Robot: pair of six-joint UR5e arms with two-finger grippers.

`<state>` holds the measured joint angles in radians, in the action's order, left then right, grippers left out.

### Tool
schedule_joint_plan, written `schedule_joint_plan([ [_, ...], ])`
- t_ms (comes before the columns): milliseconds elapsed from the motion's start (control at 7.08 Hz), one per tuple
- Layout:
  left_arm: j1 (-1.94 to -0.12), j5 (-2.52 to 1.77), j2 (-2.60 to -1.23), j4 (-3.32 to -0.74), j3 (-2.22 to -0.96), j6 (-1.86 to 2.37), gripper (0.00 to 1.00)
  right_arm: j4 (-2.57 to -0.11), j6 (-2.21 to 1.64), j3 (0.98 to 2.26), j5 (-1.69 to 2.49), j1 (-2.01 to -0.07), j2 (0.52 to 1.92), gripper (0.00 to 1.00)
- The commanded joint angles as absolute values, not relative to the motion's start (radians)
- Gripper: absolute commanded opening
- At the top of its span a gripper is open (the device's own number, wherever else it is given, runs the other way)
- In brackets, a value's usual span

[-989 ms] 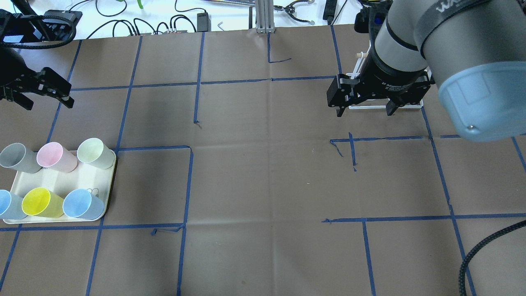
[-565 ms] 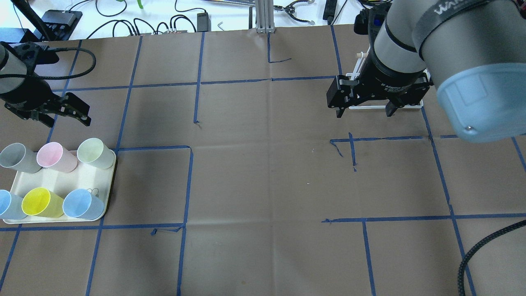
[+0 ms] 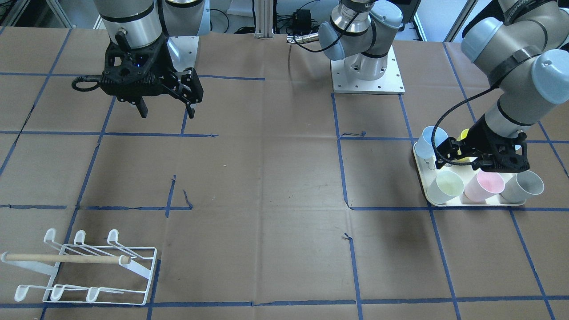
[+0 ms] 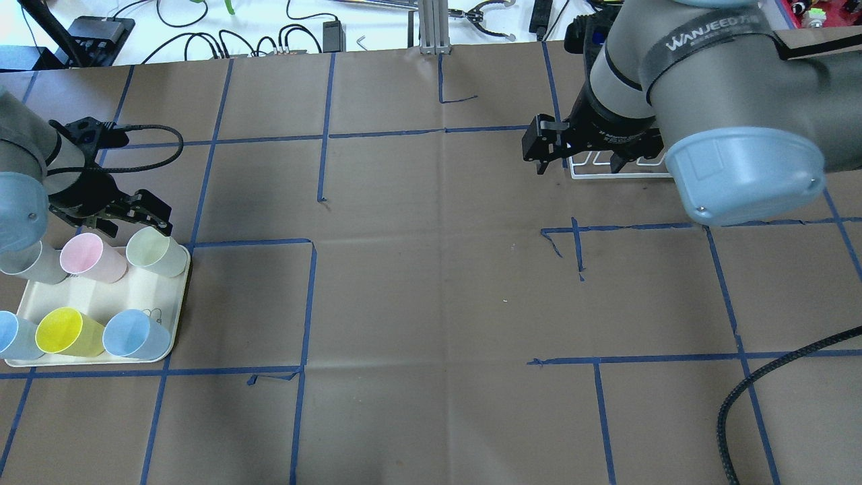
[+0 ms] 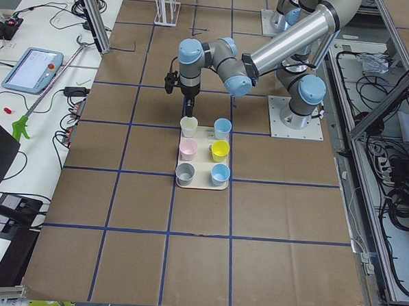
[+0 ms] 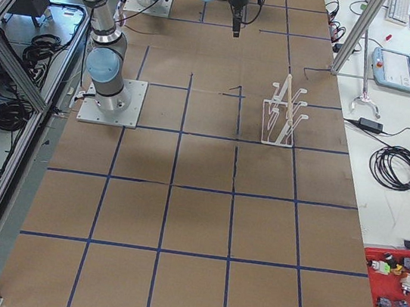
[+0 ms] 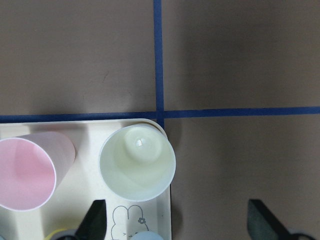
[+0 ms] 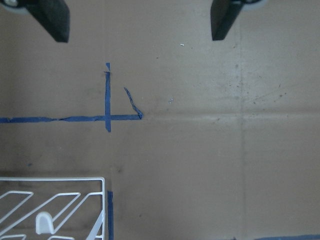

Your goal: Transfer IKEA cup to right arm and place on rack

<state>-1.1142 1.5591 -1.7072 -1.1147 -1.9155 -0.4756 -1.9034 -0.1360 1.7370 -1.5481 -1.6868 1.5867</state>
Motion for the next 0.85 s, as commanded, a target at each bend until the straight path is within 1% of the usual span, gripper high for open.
schedule_joint_plan([
  [0,-1.114,1.559,-1.727,-1.076,-1.946,-0.468,0.99,-2.03,-0.149,1.74,-1.496,-1.687,1.542,1.0],
  [282,-1.112,1.562,-1.735,-1.023,-1.979,-0.469,0.99,-2.132,-0.269,1.741,-1.46,-1.689,1.519,1.0],
  [424,-1.112,1.565,-1.762,-0.996,-1.986,-0.468,0.99,-2.196,-0.325,1.744,-1.447,-1.689,1.505,1.0],
  [706,-1.098,1.565,-1.796,-0.977,-2.0,-0.468,0.99,-2.244,-0.441,1.741,-1.388,-1.689,1.497,1.0],
])
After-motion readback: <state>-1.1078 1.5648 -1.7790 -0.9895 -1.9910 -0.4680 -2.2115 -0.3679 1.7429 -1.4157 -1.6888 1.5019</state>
